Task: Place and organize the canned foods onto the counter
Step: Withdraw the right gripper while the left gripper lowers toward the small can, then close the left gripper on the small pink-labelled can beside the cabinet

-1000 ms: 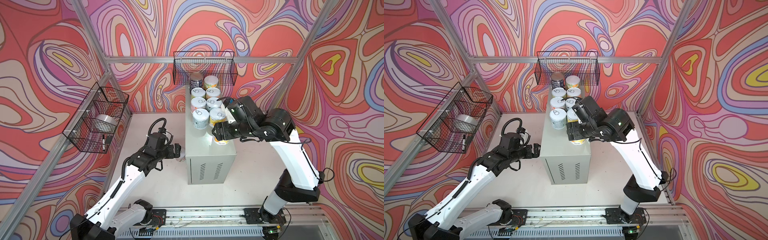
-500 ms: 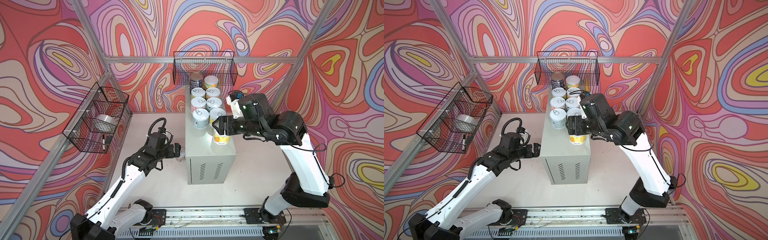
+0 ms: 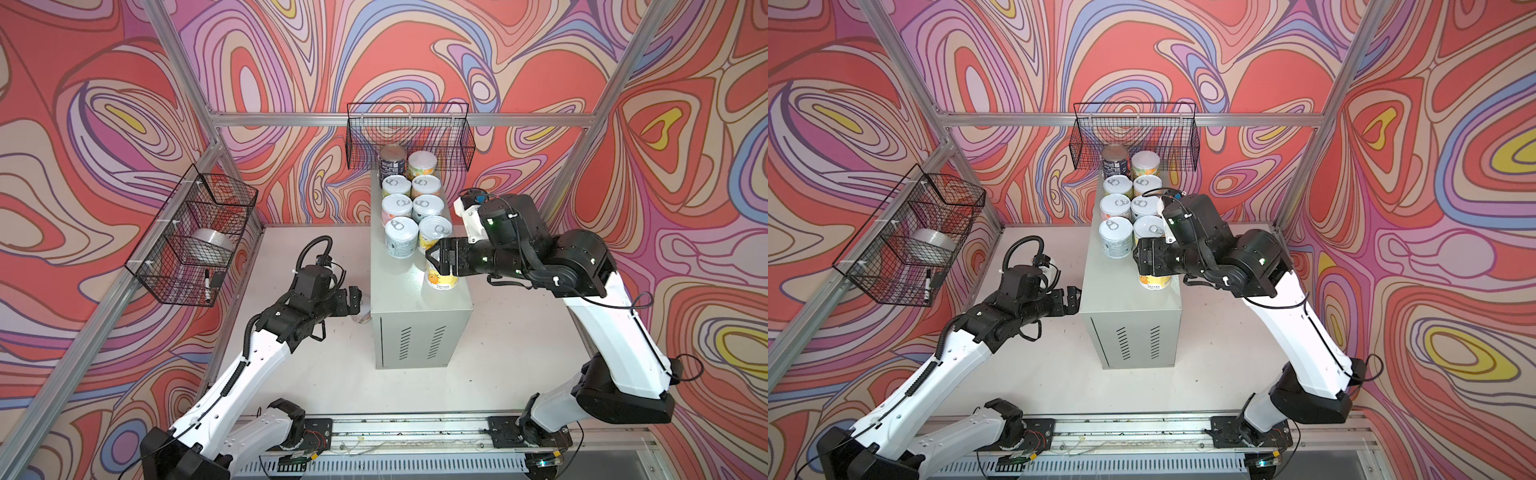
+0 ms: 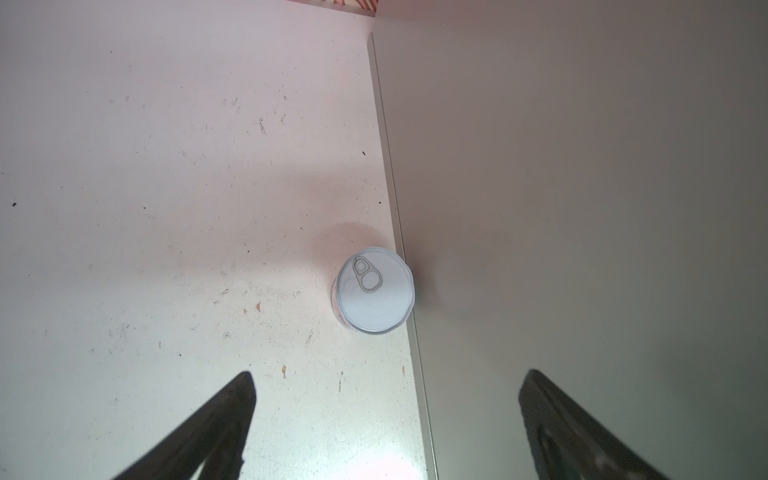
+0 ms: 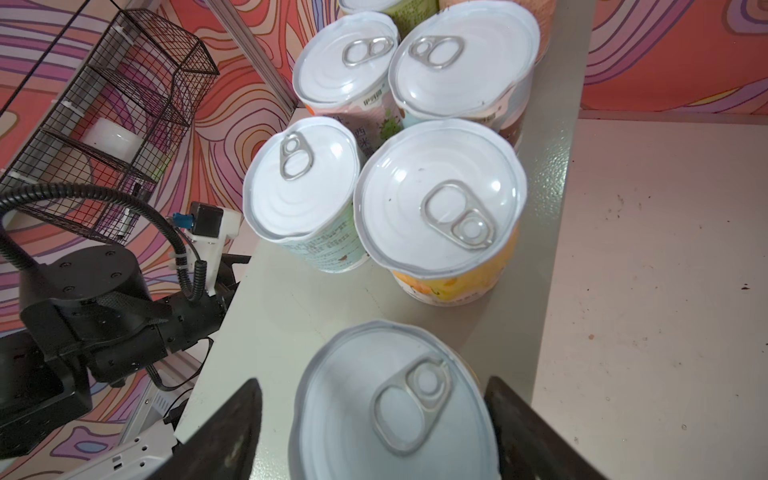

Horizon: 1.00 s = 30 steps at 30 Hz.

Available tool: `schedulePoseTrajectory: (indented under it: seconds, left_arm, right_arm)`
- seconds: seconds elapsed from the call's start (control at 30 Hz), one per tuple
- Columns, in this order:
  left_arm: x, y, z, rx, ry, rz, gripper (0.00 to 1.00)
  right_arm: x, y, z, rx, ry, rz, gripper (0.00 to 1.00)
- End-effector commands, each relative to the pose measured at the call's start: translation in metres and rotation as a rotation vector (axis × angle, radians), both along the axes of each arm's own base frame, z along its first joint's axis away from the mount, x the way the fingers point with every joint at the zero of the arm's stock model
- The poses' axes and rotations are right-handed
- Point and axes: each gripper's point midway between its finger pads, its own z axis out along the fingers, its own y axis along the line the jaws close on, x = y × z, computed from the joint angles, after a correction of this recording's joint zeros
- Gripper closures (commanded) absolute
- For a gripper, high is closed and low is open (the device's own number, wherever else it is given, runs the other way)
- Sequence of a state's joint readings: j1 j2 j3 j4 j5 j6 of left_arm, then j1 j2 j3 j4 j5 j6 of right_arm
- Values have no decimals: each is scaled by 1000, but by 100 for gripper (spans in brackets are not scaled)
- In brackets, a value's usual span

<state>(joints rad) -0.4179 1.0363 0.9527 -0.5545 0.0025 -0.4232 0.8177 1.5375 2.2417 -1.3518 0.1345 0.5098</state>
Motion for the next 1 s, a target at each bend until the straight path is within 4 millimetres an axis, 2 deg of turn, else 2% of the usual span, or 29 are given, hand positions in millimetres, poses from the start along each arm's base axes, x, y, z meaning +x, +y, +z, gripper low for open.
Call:
schedulePoseTrajectory:
  seconds: [0.0,0.17,0.27,0.4,0.5,0.7,0.97]
  left_arm:
    - [3,3,0,-1,-7,20,0]
    - [5,5,-4,4,-7,34,0]
    - [9,5,-11,21,-5,34,0]
    - [15,6,-23,55,24,46,0]
    - [19,6,-33,78,41,45,0]
    - [23,-5,-69,97,169,9,0]
    - [23,-24,-105,42,229,-54,0]
  right_arm:
    - [3,-11,18,12,-68,-32,14]
    - [14,-38,18,-85,-110,-146,13]
    - [24,-67,25,-119,-178,-264,13]
    - [32,-115,33,-57,-252,-396,15]
    - [40,-139,16,-56,-230,-446,15]
    - [52,-141,-26,-134,-162,-442,13]
    - [60,-133,-41,-141,-131,-424,13]
